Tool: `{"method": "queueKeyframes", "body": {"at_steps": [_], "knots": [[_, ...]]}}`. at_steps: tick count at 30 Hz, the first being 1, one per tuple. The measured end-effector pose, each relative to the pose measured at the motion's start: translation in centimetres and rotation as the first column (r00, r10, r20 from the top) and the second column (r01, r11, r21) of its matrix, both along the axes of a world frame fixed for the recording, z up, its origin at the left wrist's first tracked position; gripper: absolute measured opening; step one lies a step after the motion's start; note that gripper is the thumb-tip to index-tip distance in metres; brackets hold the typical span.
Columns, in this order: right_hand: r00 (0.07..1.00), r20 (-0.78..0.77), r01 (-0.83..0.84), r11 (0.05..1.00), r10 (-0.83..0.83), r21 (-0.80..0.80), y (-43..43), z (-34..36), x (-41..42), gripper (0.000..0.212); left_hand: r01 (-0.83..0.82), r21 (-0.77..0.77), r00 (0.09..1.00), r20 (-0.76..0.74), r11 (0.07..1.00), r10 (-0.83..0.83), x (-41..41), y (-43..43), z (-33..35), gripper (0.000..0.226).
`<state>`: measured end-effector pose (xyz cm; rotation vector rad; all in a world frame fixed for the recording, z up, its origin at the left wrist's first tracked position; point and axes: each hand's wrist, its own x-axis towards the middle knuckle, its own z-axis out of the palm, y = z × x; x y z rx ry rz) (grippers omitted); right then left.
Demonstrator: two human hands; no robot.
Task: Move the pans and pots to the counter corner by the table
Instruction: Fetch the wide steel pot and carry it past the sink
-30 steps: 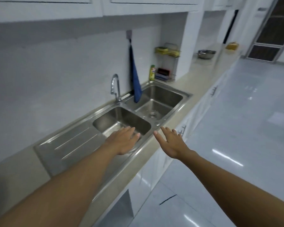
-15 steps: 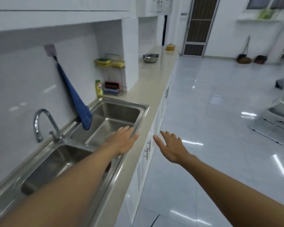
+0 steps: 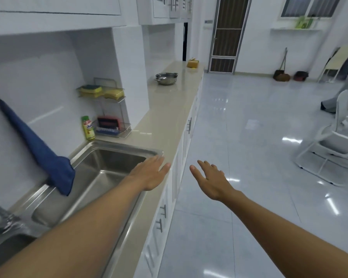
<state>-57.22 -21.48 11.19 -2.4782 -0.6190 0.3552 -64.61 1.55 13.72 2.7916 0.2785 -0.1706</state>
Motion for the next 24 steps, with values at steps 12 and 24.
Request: {"method": "queueKeyframes", "body": {"at_steps": [12,24], "knots": [[0.999,0.001,-0.046,0.999,0.046,0.019,0.3,1.1,20.2,0.113,-0.04,0.087,0.999,-0.004,0.995,0.04,19.4,-0.7,0.7,0.065],[0.999,0.033,-0.002,1.0,0.001,0.015,5.4,1.0,39.5,0.109,0.0,0.09,1.0,-0.017,0.996,0.001,39.6,4.8,1.2,0.067]]}}
